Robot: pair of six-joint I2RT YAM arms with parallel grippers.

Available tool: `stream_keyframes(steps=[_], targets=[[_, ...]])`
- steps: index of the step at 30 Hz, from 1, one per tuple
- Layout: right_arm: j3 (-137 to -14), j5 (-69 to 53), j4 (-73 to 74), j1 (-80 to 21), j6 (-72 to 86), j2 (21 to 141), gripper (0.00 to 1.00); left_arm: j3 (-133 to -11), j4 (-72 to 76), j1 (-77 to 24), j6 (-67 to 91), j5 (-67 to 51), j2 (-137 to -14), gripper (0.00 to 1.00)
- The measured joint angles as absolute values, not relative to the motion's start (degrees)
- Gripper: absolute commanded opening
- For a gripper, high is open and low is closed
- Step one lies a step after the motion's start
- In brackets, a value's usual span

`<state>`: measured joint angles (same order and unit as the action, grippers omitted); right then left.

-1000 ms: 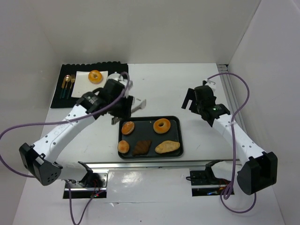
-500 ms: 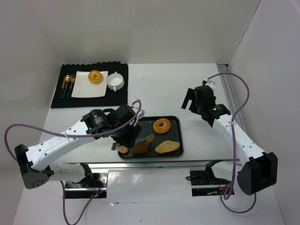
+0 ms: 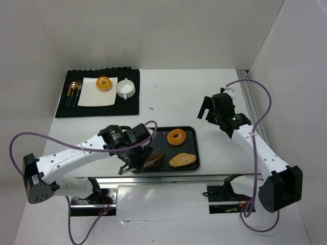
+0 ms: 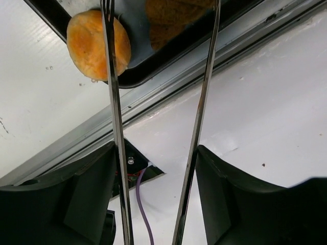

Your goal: Place the bread

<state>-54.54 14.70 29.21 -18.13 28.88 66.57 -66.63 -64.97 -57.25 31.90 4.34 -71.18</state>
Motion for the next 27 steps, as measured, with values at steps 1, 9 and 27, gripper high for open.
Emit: stream_keyframes(steps=[1, 9, 27], targets=[[-54.54, 14.7, 29.21, -18.13, 28.88, 66.57, 0.99, -66.35, -64.97, -57.32, 31.9, 4.14, -71.18, 0.73], [-54.54, 14.2, 29.19, -18.13, 28.88, 66.57, 0.99, -66.11, -62.26, -57.36, 31.86, 3.03, -73.32, 0.71], [-54.54, 14.11, 29.17, -18.13, 29.06, 66.57, 0.99, -79.09, -67.16, -52.86, 34.57, 7.38, -74.94, 0.33]])
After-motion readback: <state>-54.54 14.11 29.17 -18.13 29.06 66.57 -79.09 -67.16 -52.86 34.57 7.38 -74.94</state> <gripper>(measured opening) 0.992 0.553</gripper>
